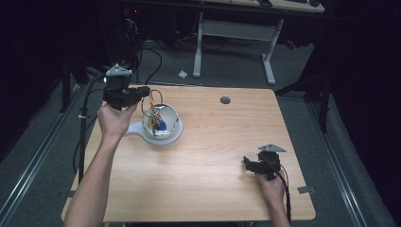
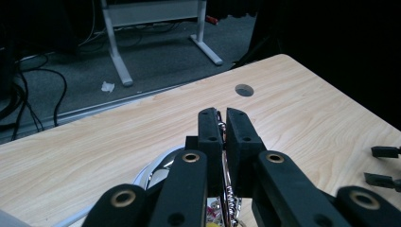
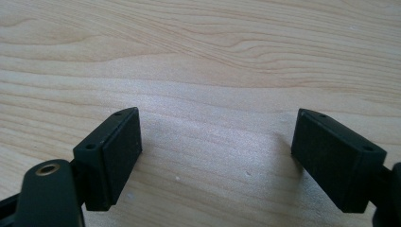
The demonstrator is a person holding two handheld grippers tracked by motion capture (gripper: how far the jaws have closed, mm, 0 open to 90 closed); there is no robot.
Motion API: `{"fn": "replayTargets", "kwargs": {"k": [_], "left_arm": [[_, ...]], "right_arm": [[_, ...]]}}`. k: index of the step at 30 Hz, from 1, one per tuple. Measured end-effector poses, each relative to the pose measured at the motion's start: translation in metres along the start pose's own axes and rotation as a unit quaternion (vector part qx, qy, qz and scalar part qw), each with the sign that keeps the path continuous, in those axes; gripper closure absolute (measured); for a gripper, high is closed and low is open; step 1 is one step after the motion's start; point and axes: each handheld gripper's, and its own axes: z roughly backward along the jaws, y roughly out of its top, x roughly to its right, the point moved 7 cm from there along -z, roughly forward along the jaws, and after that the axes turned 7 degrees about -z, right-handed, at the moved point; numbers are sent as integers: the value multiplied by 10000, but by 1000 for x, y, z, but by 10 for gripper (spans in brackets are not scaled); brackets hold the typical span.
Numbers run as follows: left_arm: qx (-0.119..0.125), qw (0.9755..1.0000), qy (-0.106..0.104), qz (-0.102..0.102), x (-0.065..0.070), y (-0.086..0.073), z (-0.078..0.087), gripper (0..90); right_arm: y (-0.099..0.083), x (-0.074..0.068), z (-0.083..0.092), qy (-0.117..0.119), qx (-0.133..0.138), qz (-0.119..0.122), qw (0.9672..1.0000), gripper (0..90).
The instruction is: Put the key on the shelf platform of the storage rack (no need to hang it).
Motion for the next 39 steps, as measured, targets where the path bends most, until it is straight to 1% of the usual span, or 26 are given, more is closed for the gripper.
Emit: {"fn": "replayTargets", "kwargs": {"k": [4, 7, 10, 16, 21, 25, 28, 31, 35, 39], "left_arm": [[-26, 10000, 56, -15, -2, -1, -7, 860], [-86, 9999, 105, -52, -4, -3, -12, 860], [-131, 9998, 132, -43, -5, -4, -17, 860], [-253, 9993, 199, -199, -2, -10, -27, 860], [-365, 9989, 200, -210, -2, -18, -34, 859], [-399, 9988, 165, -239, 0, -23, -38, 859], [-472, 9984, 168, -278, 2, -28, -40, 859], [-511, 9983, 131, -265, 3, -33, -43, 859], [-584, 9974, 140, -391, 6, -35, -48, 859], [-635, 9969, 129, -457, 9, -37, -52, 859]], "right_arm": [[0, 0, 0, 0, 2, 4, 10000, 170], [0, 0, 0, 0, 1, 2, 10000, 170], [0, 0, 0, 0, 1, 1, 10000, 170], [0, 0, 0, 1, 0, 2, 10000, 170], [0, 0, 0, 1, 1, 2, 10000, 170], [0, 0, 0, 1, 0, 1, 10000, 170], [0, 0, 0, 0, 1, 1, 10000, 170], [0, 0, 0, 1, 2, 2, 10000, 170], [0, 0, 0, 0, 2, 2, 10000, 170], [0, 0, 0, -3, 2, -1, 10000, 170]]}}
